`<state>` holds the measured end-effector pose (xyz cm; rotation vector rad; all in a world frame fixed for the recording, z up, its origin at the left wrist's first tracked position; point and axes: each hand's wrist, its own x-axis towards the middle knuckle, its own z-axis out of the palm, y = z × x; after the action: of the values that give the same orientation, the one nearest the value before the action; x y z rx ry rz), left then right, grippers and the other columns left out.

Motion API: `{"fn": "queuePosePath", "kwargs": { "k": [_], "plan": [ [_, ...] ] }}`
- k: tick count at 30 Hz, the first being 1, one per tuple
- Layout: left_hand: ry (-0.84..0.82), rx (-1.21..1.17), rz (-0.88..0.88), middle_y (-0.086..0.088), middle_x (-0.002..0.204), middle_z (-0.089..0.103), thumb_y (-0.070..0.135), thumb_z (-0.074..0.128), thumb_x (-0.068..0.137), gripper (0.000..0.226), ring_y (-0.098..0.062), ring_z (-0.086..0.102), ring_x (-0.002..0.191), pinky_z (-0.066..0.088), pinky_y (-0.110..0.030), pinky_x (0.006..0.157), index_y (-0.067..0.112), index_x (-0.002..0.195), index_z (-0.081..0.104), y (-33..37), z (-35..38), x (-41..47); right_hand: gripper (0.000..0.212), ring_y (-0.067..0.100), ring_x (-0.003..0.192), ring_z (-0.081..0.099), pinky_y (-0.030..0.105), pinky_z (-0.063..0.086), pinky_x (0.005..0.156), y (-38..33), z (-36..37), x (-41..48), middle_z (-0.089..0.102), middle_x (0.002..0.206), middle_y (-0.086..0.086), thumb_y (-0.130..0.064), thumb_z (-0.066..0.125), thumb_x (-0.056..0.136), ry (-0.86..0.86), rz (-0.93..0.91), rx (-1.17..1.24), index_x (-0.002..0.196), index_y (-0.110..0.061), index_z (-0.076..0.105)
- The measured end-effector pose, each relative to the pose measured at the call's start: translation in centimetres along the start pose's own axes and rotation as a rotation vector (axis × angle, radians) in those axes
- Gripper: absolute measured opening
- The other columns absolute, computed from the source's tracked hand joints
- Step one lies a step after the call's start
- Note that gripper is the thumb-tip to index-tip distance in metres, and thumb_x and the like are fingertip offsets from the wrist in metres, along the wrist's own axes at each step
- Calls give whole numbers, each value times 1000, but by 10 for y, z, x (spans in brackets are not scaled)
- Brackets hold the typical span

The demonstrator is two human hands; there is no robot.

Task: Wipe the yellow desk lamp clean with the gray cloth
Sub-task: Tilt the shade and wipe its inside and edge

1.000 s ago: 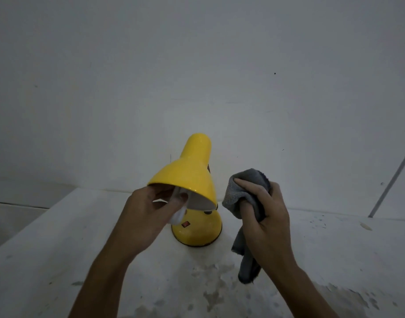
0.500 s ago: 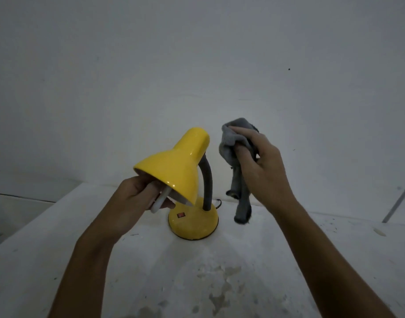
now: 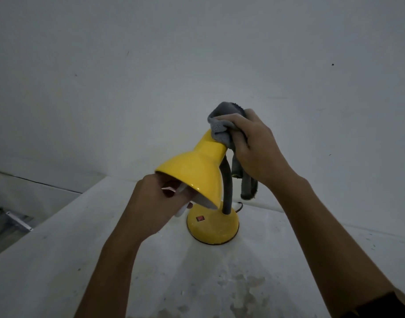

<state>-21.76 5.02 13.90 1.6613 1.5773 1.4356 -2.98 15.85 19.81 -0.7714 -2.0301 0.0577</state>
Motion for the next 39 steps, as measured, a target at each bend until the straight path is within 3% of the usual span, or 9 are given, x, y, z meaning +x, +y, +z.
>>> {"fn": "queuePosePath", "kwargs": {
  "k": [4,8,13,17,23,29,32,37,39],
  "plan": [
    [48,105,49,14,62,73,34,66,64,14,0,68,58,46,-9,52,22,56,68,0,1,0,39,29,111,52,44,52,89,-1,5,-13,50,125,15,-19,35,98,38,-55,-68,128,-22,59],
    [74,122,70,16,59,71,35,66,64,16,3,64,53,42,-7,48,20,58,68,-2,-1,0,37,30,116,51,42,52,89,0,10,-27,48,129,18,-14,39,98,110,-107,-67,128,-18,60],
    [63,93,75,15,63,73,39,68,67,15,-1,69,59,49,-17,55,26,60,65,-3,0,2,36,27,114,53,35,52,91,10,16,-51,49,127,18,-8,40,97,186,-126,10,123,-13,64],
    [56,98,71,14,65,74,46,67,65,22,-3,70,61,51,-23,58,25,62,66,-2,1,2,36,30,113,54,37,53,90,11,14,-45,50,126,19,-3,43,96,213,-102,10,124,-12,63],
    [59,108,73,16,66,74,56,64,60,32,-3,71,63,55,-27,61,25,66,68,-2,0,2,42,35,109,52,48,52,81,-11,12,-9,54,123,18,-15,36,88,145,-93,-134,118,-18,67],
    [54,101,102,16,67,74,55,62,59,31,-2,71,64,56,-27,63,25,67,70,-6,-2,3,47,37,108,49,51,49,79,-20,18,-23,56,126,15,6,61,75,141,-167,-297,113,-21,69],
    [46,89,103,17,68,74,52,67,61,24,-3,71,65,55,-26,63,29,68,68,-7,-2,3,46,33,109,47,47,50,82,-17,19,-33,54,125,15,7,64,79,156,-172,-245,115,-22,68],
    [35,59,105,14,67,74,49,69,62,21,-4,72,66,55,-26,63,29,68,68,-6,-2,2,37,28,111,47,24,42,94,-9,18,-50,53,124,17,-6,44,89,217,-138,-82,113,-16,70],
    [37,53,96,13,67,74,45,70,66,17,-4,72,65,54,-26,62,28,69,68,-5,0,2,36,28,112,47,21,41,95,-3,17,-49,53,124,18,-7,43,90,255,-109,-81,113,-15,70]
  ]
}}
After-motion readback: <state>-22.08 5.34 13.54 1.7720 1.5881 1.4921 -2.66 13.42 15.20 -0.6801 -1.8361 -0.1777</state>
